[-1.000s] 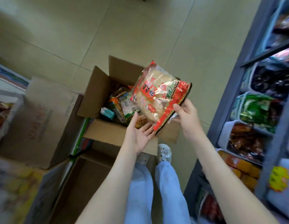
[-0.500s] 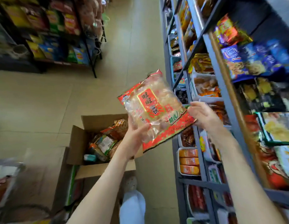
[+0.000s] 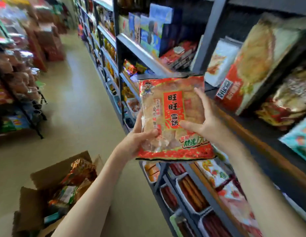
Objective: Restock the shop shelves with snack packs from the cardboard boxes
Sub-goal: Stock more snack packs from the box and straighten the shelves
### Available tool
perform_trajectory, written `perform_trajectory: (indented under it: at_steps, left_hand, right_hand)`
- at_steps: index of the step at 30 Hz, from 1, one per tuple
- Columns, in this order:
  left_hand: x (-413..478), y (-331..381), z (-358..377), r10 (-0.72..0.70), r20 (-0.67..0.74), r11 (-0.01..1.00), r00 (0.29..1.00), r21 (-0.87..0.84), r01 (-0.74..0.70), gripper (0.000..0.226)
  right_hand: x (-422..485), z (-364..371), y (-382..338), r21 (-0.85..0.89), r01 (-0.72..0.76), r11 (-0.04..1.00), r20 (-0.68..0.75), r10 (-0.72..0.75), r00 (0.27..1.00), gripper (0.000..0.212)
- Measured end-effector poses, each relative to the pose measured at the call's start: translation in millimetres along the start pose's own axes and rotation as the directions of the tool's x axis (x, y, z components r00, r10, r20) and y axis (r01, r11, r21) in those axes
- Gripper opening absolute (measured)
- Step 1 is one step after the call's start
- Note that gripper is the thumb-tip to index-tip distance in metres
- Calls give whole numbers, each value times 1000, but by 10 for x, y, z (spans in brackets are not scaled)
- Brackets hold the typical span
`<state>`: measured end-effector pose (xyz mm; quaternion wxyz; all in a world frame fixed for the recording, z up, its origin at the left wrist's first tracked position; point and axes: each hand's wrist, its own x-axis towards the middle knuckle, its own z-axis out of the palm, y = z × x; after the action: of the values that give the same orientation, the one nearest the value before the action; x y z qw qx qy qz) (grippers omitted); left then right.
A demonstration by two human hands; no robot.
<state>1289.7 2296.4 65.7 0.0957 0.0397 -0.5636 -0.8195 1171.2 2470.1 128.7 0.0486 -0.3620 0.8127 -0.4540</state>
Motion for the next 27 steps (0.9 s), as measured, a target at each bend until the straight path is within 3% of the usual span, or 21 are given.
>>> perform_trajectory:
  at_steps: [6,13,17,19,22,27]
  left_hand:
    - [220,-72,733,146,190,931,971,304,-200,93]
    - [371,43,1670,300,483,829,822,294,-476,102]
    - [440,-111,2166,237,635,833,735,256,-491,89]
    - [405,-134,2352,208,657,861,725,229,-454,82]
    - [303,-217,2814,129,748,889,652,204,-410,72]
    - [230,-430,3491,98,833,893,544,167,-417,83]
  right_hand:
    - [-735,-653,28,-82,64,995,-288,-85,954,91]
    - [-1376,-1398,-59,-106,-82,991,-465,24,885,89]
    - [-1970,-1652,-20,-11,-219,976,-594,170,786,87]
    - [-2154,-1708,-9,48,-239,970,-616,217,757,85]
    - [-2591,-1876,3,90,-297,951,-720,268,640,83]
    - [-3163,-2221,-10,127,-324,937,-795,292,532,83]
